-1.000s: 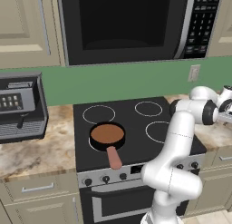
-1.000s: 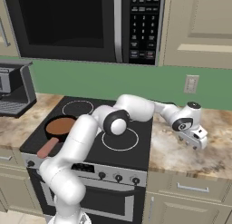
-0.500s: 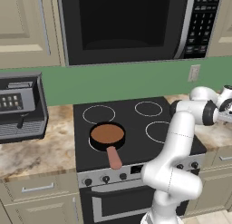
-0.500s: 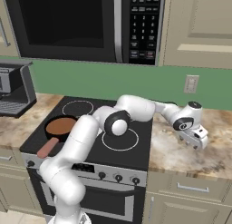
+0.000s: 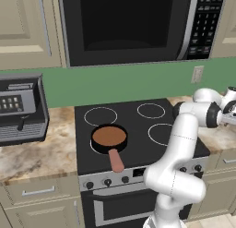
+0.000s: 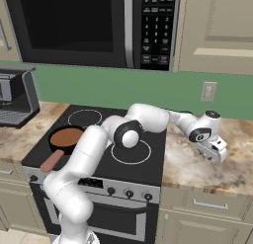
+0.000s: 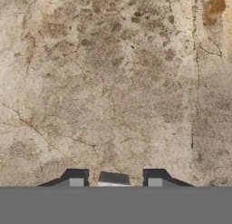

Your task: Pick up the sugar cube(s) and place them in the saucepan with hot chocolate.

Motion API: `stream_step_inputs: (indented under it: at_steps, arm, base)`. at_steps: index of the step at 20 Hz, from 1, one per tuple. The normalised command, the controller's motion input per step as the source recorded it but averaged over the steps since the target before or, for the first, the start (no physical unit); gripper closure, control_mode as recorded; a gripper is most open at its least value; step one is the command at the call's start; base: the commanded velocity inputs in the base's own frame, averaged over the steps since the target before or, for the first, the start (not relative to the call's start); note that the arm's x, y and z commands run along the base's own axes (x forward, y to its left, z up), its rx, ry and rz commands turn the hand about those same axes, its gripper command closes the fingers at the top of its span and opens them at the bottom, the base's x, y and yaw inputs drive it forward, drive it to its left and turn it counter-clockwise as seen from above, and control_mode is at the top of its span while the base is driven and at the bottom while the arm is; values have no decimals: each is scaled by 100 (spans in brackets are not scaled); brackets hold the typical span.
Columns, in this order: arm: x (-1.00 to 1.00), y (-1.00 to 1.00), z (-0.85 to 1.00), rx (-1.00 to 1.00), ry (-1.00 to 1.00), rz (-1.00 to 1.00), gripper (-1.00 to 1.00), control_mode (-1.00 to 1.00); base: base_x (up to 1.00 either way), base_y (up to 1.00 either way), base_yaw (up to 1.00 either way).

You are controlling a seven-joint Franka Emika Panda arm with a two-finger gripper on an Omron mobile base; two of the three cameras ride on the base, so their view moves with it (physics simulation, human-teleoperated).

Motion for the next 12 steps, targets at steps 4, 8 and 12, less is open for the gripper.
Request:
stream_step_inputs:
  at_steps: [4,8,12]
  arm:
    - [0,0,0,0,3,0,100,-100]
    - [0,0,0,0,2,0,100,-100]
    - [-11,12,0,0,0,0,100,-100]
  base:
    - [0,0,0]
    - [0,0,0]
    - [0,0,0]
